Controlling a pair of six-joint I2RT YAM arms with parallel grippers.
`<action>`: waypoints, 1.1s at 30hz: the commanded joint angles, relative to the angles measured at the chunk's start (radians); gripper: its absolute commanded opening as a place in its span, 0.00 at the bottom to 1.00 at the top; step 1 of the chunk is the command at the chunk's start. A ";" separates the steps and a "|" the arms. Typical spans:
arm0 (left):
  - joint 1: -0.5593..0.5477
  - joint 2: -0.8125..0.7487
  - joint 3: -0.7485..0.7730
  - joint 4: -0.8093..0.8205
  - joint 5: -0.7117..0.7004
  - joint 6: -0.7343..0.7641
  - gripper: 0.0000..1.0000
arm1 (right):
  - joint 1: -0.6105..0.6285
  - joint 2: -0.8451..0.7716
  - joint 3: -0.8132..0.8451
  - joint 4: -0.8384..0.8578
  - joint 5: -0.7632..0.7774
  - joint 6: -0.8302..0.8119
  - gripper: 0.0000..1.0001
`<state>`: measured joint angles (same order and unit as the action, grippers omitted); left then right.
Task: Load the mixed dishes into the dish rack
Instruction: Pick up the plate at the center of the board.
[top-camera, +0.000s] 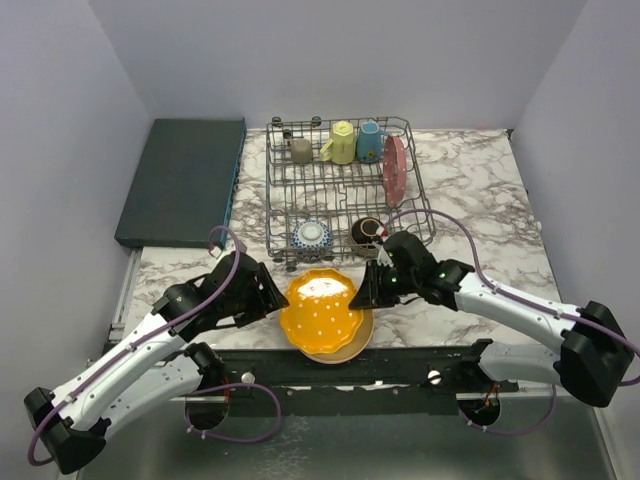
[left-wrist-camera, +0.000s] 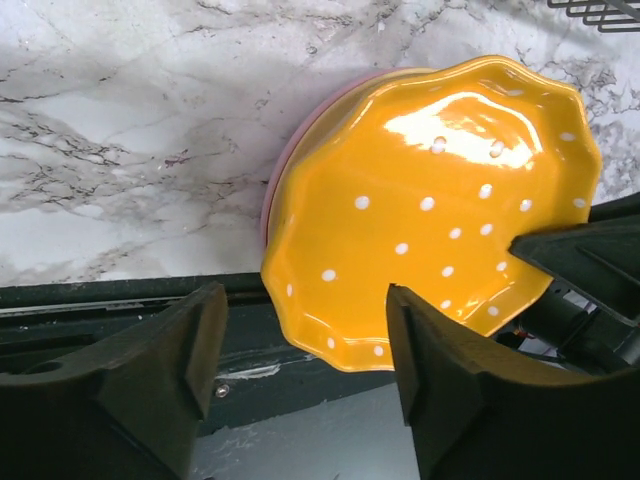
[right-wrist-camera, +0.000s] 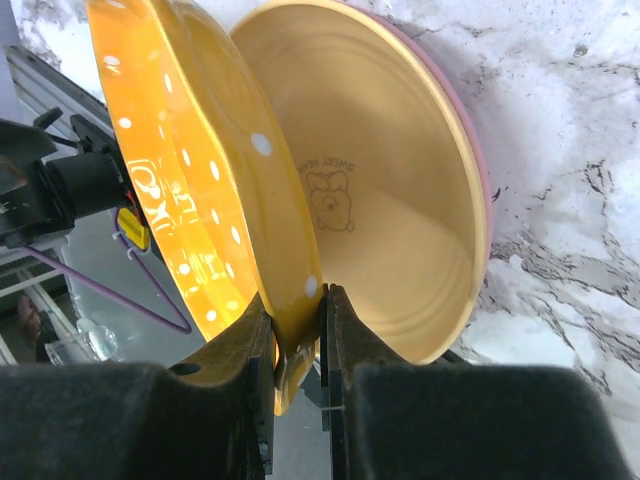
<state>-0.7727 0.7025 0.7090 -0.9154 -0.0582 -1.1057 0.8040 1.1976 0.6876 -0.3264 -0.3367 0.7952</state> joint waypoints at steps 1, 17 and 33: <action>-0.004 0.006 0.009 0.061 0.024 0.033 0.73 | 0.002 -0.089 0.083 0.000 -0.001 -0.002 0.00; -0.004 0.003 -0.047 0.277 0.183 0.046 0.78 | 0.002 -0.221 0.123 -0.046 -0.059 0.025 0.00; -0.003 -0.055 -0.110 0.463 0.317 0.012 0.45 | 0.002 -0.332 0.099 -0.076 -0.049 0.071 0.00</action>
<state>-0.7723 0.6724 0.6140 -0.5797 0.1692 -1.0714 0.8032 0.9260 0.7490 -0.4976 -0.3351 0.8017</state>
